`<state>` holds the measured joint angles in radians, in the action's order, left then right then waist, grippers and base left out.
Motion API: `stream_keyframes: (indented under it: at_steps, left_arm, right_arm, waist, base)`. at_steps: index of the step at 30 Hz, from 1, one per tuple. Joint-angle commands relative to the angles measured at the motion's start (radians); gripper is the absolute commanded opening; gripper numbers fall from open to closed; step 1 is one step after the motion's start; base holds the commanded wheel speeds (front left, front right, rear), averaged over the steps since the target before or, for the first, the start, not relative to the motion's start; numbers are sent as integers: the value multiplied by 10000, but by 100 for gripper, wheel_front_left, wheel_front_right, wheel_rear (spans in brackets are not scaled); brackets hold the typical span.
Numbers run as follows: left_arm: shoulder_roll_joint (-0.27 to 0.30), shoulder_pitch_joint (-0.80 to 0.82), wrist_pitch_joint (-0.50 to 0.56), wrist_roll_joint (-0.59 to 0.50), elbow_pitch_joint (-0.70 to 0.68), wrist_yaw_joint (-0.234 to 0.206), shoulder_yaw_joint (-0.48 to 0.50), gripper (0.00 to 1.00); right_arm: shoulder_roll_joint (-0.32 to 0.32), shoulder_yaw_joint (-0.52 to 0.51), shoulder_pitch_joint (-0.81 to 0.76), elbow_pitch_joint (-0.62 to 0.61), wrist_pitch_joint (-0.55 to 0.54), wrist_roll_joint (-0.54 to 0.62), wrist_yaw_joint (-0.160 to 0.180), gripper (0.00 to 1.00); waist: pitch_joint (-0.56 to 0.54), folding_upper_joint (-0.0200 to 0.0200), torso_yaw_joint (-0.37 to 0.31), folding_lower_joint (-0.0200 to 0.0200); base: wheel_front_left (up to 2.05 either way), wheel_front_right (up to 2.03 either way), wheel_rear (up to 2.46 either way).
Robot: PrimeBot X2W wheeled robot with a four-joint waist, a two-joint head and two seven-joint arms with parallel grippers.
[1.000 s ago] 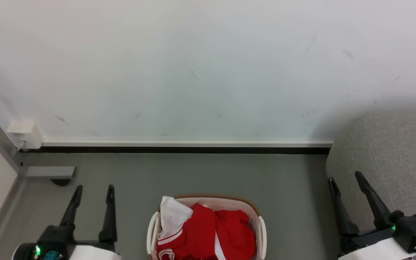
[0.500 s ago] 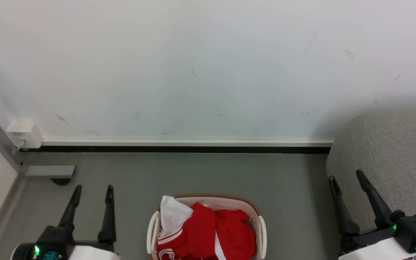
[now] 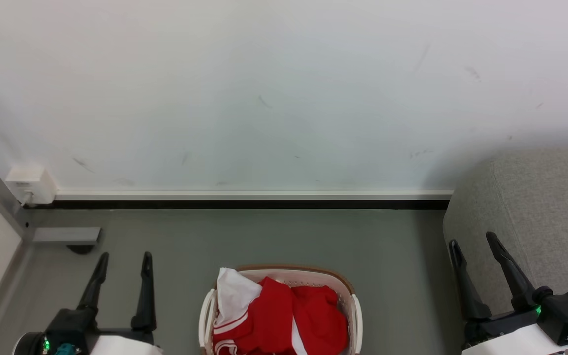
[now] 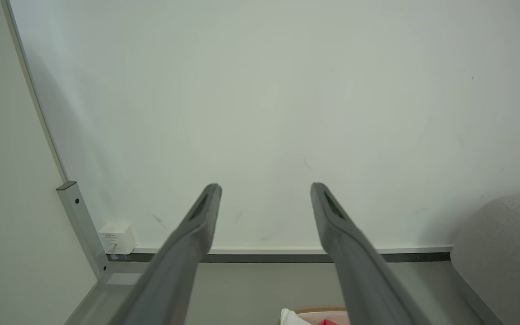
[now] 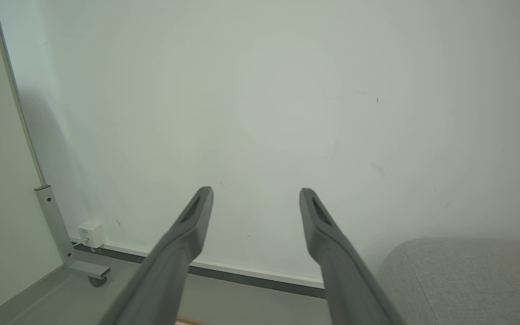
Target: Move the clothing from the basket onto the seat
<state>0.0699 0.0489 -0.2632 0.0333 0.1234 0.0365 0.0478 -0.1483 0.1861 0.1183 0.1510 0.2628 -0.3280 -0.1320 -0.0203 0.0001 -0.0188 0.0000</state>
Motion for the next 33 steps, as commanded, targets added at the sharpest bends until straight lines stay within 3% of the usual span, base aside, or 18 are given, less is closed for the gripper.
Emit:
stream_keyframes:
  at_steps: [1,14,33]
  left_arm:
    - [-14,-31,-23,126,-33,29,33,100]
    - [-103,118,-17,276,-317,194,287,100]
    - [-144,1572,-17,541,39,576,440,100]
  right_arm:
    - [38,-40,81,-34,27,-70,24,100]
    - [-48,-25,359,-145,19,-117,24,100]
    - [-74,-87,1922,-791,13,-160,24,100]
  waist:
    - [9,-1,-8,0]
    - [475,-1,-327,0]
    - [2809,-1,-1087,0]
  base:
    - [0,0,0]
    - [0,0,0]
    - [0,0,0]
